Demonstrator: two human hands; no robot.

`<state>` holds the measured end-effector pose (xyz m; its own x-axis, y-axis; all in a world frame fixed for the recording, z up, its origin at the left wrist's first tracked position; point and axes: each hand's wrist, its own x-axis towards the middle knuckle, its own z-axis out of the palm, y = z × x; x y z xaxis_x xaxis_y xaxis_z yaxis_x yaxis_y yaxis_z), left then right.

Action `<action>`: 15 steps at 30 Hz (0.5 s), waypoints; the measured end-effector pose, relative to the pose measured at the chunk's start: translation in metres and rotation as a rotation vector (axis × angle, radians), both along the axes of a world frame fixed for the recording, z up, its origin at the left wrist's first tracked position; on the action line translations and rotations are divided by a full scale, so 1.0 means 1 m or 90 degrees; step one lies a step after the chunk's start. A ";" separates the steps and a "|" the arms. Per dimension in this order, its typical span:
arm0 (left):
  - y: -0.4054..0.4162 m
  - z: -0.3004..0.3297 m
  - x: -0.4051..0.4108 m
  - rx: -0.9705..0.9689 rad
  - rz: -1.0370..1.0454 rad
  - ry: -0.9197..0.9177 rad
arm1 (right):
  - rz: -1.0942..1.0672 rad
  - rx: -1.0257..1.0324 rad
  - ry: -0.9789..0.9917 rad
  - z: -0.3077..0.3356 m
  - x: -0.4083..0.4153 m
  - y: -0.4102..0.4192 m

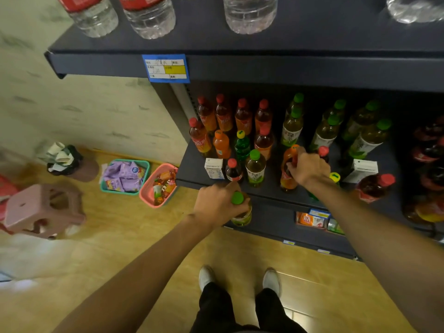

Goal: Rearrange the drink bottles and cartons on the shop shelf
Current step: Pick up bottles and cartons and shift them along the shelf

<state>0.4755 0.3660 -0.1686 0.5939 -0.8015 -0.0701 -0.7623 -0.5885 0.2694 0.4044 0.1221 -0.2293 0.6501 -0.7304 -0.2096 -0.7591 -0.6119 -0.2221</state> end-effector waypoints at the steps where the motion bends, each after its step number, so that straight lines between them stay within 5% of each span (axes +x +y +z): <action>1: 0.001 -0.001 0.001 0.007 -0.004 -0.002 | -0.003 0.006 0.007 -0.002 0.000 0.000; 15: 0.018 -0.001 -0.001 0.008 -0.037 0.005 | 0.028 0.094 0.017 -0.003 -0.031 0.023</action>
<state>0.4744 0.3837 -0.1693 0.5459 -0.8336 -0.0848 -0.7932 -0.5467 0.2682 0.3736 0.1449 -0.2318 0.6740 -0.6611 -0.3296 -0.7387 -0.6074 -0.2924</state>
